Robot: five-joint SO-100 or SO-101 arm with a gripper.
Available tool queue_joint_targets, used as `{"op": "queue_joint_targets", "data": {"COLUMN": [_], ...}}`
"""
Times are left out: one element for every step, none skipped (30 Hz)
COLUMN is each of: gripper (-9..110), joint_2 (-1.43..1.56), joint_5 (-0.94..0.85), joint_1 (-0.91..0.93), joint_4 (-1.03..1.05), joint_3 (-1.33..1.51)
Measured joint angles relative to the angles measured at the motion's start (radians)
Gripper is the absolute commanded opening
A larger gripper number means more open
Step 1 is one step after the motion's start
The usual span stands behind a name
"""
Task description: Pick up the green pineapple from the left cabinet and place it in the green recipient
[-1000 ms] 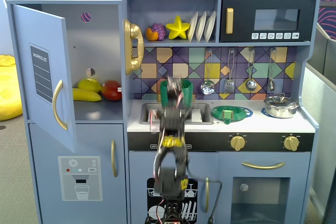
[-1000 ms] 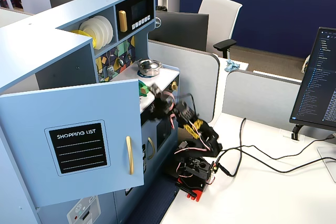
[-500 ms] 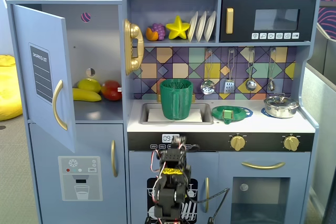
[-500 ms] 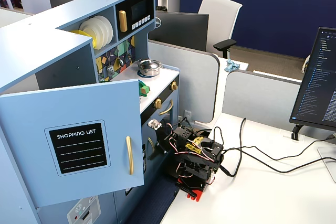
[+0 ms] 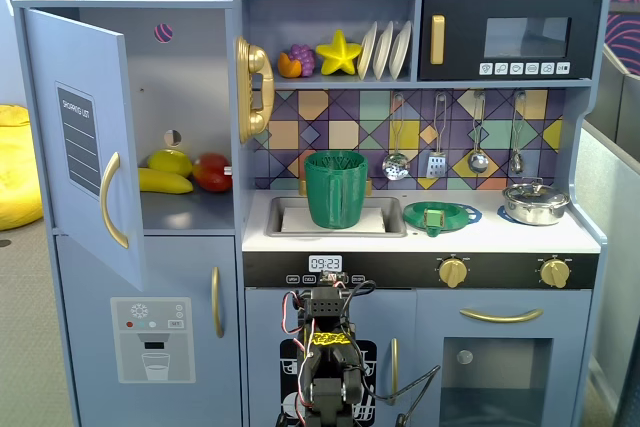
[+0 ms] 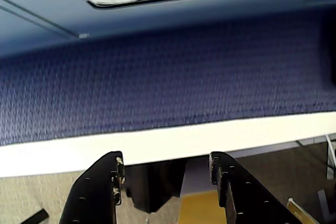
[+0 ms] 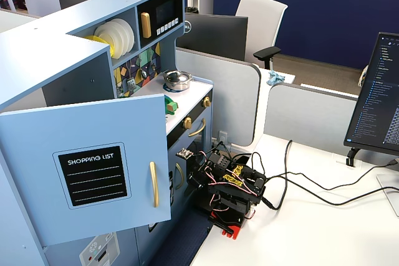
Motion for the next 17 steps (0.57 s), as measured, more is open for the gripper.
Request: {"op": "queue_joint_targets", "data": {"gripper": [11,11,11,11,11,11,11,11,11,11,11,11,11,11,11,11,11], "joint_2": [0.000,0.000,0.000,0.000,0.000,0.000,0.000,0.000,0.000,0.000,0.000,0.000,0.000,0.000,0.000,0.000,0.000], "joint_5": [-0.015,-0.029,-0.031,-0.031,-0.031,-0.031,-0.031,-0.031,-0.031,-0.031,-0.031,-0.031,-0.031,-0.031,-0.031,-0.031,-0.031], "joint_1": [0.000,0.000,0.000,0.000,0.000,0.000,0.000,0.000,-0.002,-0.003,-0.003,-0.003,-0.003,-0.003,-0.003,-0.003,-0.003], "joint_4": [0.002,0.005,0.006,0.006,0.006,0.006,0.006,0.006,0.006,0.006,0.006,0.006,0.006,0.006,0.006,0.006,0.006], "joint_3": [0.000,0.000,0.000,0.000,0.000,0.000,0.000,0.000,0.000,0.000,0.000,0.000,0.000,0.000,0.000,0.000,0.000]}}
